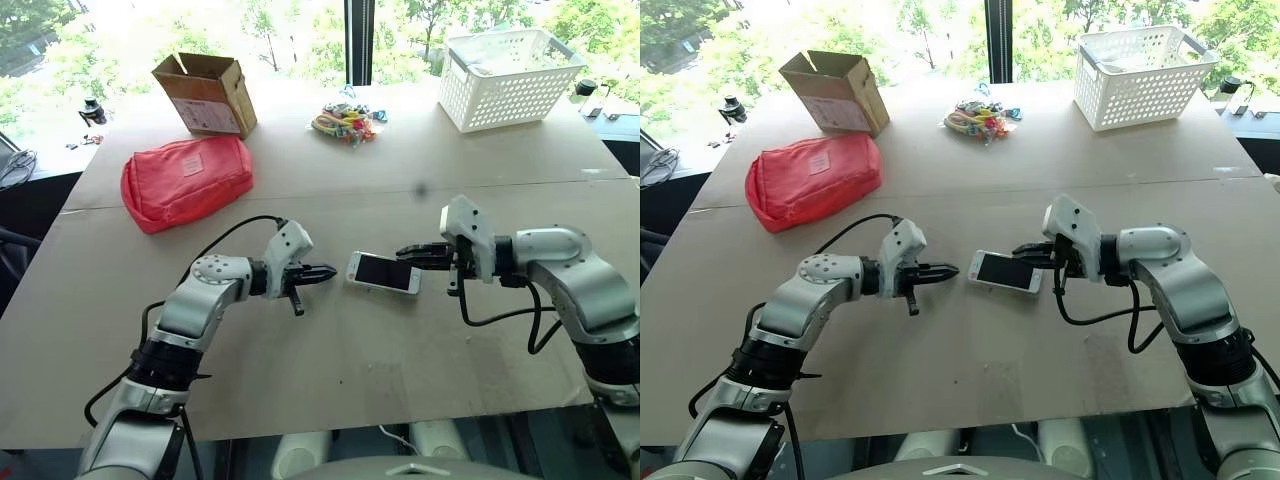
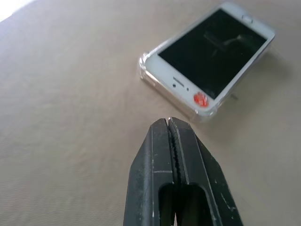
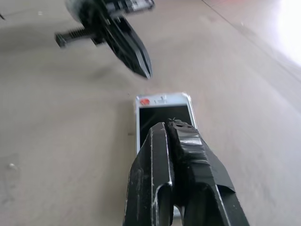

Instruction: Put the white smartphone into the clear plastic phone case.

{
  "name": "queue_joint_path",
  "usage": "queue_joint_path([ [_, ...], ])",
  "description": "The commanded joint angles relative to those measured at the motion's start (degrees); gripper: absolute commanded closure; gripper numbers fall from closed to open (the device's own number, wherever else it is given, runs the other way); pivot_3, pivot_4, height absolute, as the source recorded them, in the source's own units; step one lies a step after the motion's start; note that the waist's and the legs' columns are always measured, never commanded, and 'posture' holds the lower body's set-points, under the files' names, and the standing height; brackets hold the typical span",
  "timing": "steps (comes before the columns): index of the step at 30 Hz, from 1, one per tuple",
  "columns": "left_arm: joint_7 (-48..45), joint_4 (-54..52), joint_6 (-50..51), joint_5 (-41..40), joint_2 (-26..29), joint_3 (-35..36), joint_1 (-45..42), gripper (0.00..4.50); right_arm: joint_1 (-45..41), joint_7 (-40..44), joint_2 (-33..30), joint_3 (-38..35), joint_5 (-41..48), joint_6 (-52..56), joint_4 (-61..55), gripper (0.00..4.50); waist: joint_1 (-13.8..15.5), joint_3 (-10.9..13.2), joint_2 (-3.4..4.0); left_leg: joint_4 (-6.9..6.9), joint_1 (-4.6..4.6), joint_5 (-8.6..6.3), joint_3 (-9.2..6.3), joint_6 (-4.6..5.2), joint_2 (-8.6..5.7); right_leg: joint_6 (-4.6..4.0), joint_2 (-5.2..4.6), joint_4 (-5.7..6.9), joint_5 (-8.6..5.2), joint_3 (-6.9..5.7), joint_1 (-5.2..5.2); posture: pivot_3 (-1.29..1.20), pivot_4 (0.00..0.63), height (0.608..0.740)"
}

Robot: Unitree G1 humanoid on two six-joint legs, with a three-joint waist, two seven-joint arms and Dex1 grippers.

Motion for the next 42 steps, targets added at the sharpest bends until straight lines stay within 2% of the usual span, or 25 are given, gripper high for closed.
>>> queue_joint_path([
  [1,-1.01,-2.34,-0.18,-2.29,-0.64,0.73,-1.71,4.5,1.31,-2.12,3.12,-2.72,1.69,-8.1,2.5,4.46,-0.18,0.01,-0.01,0.0,0.01,0.0,0.01,0.0,0.0,0.0,0.0,0.01,0.0,0.01,0.0,0.0,0.15,0.74],
  [3,-0.96,-1.72,-0.68,-1.71,-1.69,-0.72,-3.17,4.5,2.67,-1.99,5.67,-4.36,3.12,-12.87,7.44,4.46,-0.36,0.01,-0.02,0.01,0.07,0.0,0.08,0.0,-0.02,0.0,0.04,0.05,0.01,0.09,0.02,0.0,0.15,0.74],
  [5,-1.6,-1.13,-1.47,-1.8,-3.47,-2.3,-4.54,4.5,4.34,0.36,5.58,-4.38,3.1,-17.49,11.46,4.46,-0.1,0.01,-0.03,0.02,0.1,0.0,0.06,0.0,-0.04,0.0,0.07,0.07,0.01,0.08,0.04,0.0,0.15,0.74],
  [15,-0.32,6.74,-5.29,5.12,-7.27,-9.4,-7.6,4.5,5.56,2.1,5.49,-4.29,4.38,-22.97,18.96,4.46,-0.38,0.03,-0.03,0.01,0.12,0.01,0.14,-0.01,-0.05,0.0,0.14,0.08,0.0,0.16,0.02,0.0,0.15,0.74],
  [24,0.06,9.69,-6.87,7.81,-7.15,-10.65,-6.14,4.5,7.26,3.9,5.17,1.08,-1.66,-30.04,31.2,4.46,-0.2,-0.13,-0.06,0.02,0.23,0.01,0.15,-0.01,-0.05,0.0,0.13,0.08,0.0,0.16,0.14,0.0,0.15,0.74],
  [34,0.64,8.85,-6.32,8.6,-7.17,-10.51,-5.14,4.5,5.84,7.05,7.03,9.18,-7.66,-36.35,39.86,4.46,-1.17,-0.55,-0.29,-0.25,2.15,-0.05,0.32,0.06,0.07,0.2,0.22,-0.23,-0.21,0.13,2.07,0.0,0.15,0.74],
  [37,0.7,8.29,-5.92,8.59,-7.24,-10.43,-4.86,4.5,5.68,7.59,7.39,10.5,-8.4,-36.53,40.43,4.46,-1.74,-0.82,-0.39,-0.26,2.18,-0.06,0.15,0.06,0.12,0.21,0.27,-0.22,-0.23,0.15,2.08,0.0,0.15,0.74],
  [42,0.94,8.04,-5.32,8.63,-7.24,-10.13,-4.83,4.5,4.55,8.76,6.0,14.97,-14.38,-39.15,44.82,4.46,-1.81,-1.2,-0.6,-0.35,2.28,-0.06,0.21,0.05,0.17,0.2,0.33,-0.21,-0.23,0.28,2.07,0.0,0.15,0.74],
])
